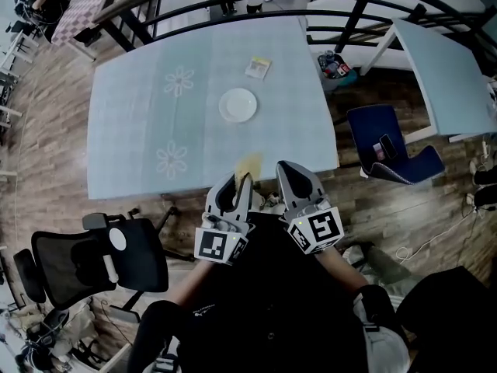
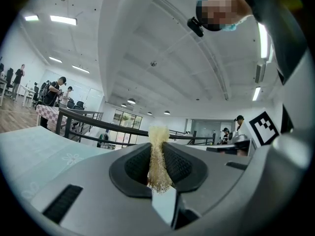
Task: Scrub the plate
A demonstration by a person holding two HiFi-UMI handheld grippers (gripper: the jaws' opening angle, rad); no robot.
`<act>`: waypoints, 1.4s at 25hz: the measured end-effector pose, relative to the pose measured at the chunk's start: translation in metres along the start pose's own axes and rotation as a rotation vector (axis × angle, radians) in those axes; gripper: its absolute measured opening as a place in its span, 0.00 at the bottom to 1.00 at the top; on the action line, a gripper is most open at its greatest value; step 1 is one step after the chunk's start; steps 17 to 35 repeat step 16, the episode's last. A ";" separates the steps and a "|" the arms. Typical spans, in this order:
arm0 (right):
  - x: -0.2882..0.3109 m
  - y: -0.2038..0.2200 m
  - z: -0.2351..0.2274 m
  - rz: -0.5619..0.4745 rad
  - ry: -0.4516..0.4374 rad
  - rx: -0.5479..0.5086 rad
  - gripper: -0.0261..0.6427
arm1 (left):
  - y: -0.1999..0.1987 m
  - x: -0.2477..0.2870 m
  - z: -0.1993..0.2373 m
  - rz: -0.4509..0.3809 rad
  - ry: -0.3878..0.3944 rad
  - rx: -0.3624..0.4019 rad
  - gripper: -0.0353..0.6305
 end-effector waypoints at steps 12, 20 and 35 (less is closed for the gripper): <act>0.008 0.005 0.002 0.027 -0.027 0.009 0.05 | 0.001 -0.002 0.008 0.010 -0.032 -0.006 0.16; 0.006 0.006 0.002 0.033 -0.024 0.011 0.05 | 0.003 -0.002 0.008 0.022 -0.034 -0.015 0.16; 0.006 0.006 0.002 0.033 -0.024 0.011 0.05 | 0.003 -0.002 0.008 0.022 -0.034 -0.015 0.16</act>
Point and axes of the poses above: the fingertips, and each gripper's own axes: x forward along the fingers, z to its left, y out of its underside, the point moved 6 cm from there along -x, backward along the fingers, and after that the axes turned 12 degrees about -y, right-handed, at the moved point
